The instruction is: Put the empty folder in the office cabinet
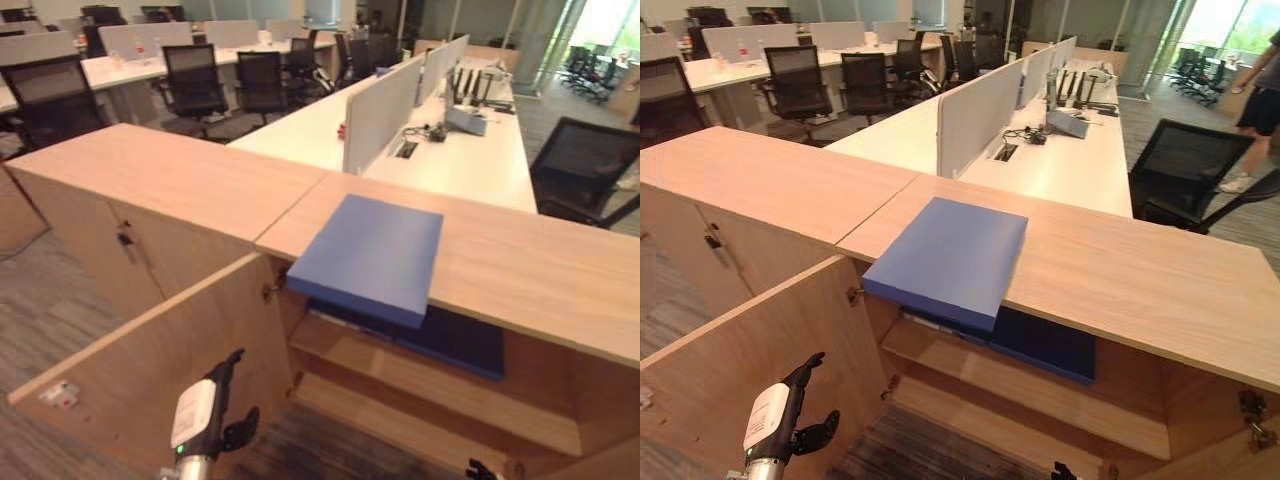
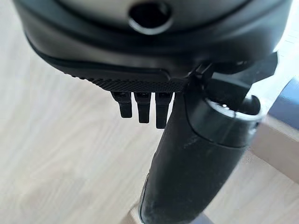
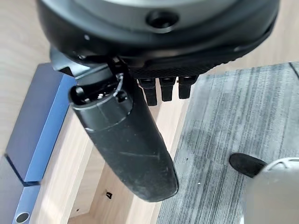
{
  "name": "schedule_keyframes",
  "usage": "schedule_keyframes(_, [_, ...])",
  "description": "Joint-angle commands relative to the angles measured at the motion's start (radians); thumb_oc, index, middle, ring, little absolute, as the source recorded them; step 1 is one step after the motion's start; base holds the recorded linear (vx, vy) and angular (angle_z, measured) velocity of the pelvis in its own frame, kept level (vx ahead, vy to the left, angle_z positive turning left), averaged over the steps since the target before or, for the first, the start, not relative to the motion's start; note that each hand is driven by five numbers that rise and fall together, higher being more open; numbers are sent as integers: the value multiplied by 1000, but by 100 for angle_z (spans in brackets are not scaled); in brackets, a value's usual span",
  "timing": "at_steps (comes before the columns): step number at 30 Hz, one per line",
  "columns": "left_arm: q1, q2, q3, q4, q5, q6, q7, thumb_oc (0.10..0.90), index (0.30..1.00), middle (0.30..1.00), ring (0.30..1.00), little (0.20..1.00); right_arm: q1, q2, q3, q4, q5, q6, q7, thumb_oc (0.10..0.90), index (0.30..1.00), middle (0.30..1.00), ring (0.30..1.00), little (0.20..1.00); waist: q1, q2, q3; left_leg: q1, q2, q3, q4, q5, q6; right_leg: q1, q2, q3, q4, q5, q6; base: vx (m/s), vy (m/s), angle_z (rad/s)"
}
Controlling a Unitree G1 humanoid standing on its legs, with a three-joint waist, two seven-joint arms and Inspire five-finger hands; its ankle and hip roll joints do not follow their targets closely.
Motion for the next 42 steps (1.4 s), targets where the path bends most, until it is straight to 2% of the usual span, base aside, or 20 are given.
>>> schedule_keyframes(1, [-113, 91, 42, -173, 87, -56, 118, 800, 900, 900, 900, 900, -94, -34, -19, -13, -13, -67, -32, 800, 900, 900, 900, 900, 3, 0, -2, -18, 48, -4, 20, 68, -78, -13, -41, 63, 138, -166, 37, -20, -54, 25])
schedule_keyframes(10, [-129, 195, 128, -349, 226, -32, 140, 800, 900, 900, 900, 900, -88, -39, -45, -1, -16, -63, -21, 800, 900, 900, 900, 900, -13, 24, -10, -30, 58, -5, 21, 83, -97, -6, -30, 39, 142, -179, 26, -7, -31, 6])
schedule_keyframes(17, [-171, 298, 184, -542, 251, -87, 102, 800, 900, 900, 900, 900, -89, -44, -71, 67, -13, -50, -14, 800, 900, 900, 900, 900, -41, 51, -11, -24, 70, 20, 19, 82, -98, -29, -33, 51, 167, -187, 27, 1, -3, 1])
schedule_keyframes(30, [-278, 347, 167, -612, 228, -112, 66, 800, 900, 900, 900, 900, -97, -39, -111, 105, 46, -46, -3, 800, 900, 900, 900, 900, -100, 85, -11, -3, 87, 80, 14, 79, -90, -68, -38, 97, 205, -197, 31, 7, 0, -9])
schedule_keyframes(42, [-301, 347, 142, -610, 198, -119, 10, 800, 900, 900, 900, 900, -92, -37, -150, 138, 90, -52, -7, 800, 900, 900, 900, 900, -129, 88, -16, 13, 97, 104, 11, 74, -92, -49, -26, 116, 181, -196, 29, 11, -8, -7])
